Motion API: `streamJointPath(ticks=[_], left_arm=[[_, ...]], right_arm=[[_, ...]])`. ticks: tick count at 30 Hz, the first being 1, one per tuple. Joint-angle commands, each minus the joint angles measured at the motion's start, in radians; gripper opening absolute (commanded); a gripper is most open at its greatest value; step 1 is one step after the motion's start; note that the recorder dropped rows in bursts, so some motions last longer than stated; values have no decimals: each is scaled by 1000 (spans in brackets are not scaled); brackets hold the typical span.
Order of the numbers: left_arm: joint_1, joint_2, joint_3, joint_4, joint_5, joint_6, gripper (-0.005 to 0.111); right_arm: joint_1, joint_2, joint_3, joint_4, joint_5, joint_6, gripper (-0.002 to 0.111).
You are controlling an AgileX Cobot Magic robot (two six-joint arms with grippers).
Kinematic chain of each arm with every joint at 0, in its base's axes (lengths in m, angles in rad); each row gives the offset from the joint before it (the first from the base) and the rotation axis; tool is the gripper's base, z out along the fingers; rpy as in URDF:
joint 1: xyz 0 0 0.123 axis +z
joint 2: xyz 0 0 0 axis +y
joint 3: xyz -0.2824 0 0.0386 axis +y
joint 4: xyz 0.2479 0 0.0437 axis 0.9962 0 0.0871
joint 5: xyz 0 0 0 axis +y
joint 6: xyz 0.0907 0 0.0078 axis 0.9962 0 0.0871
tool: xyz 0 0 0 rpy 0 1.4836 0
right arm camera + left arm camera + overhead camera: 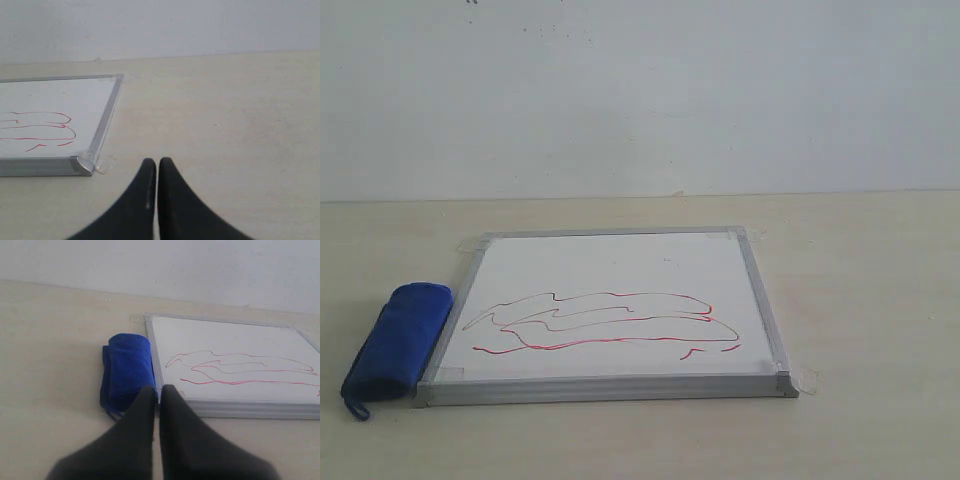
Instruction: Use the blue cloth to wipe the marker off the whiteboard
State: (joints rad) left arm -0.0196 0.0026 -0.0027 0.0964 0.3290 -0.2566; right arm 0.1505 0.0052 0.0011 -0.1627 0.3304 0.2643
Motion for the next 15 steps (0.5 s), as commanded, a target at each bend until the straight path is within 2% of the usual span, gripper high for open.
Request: streamJointPath(ticks=[1,8,15], left_arm=[[-2,-3,3,2,-15,-6,4],[-2,-3,-11,-11,-8,-6,4],[-2,-3,-240,-69,35,-8,4]], right_arm=[[-5,-5,-1,1,-9,-2,1],[-5,-5,-1,1,-9,-2,1],[-5,-5,-1,1,-9,-2,1]])
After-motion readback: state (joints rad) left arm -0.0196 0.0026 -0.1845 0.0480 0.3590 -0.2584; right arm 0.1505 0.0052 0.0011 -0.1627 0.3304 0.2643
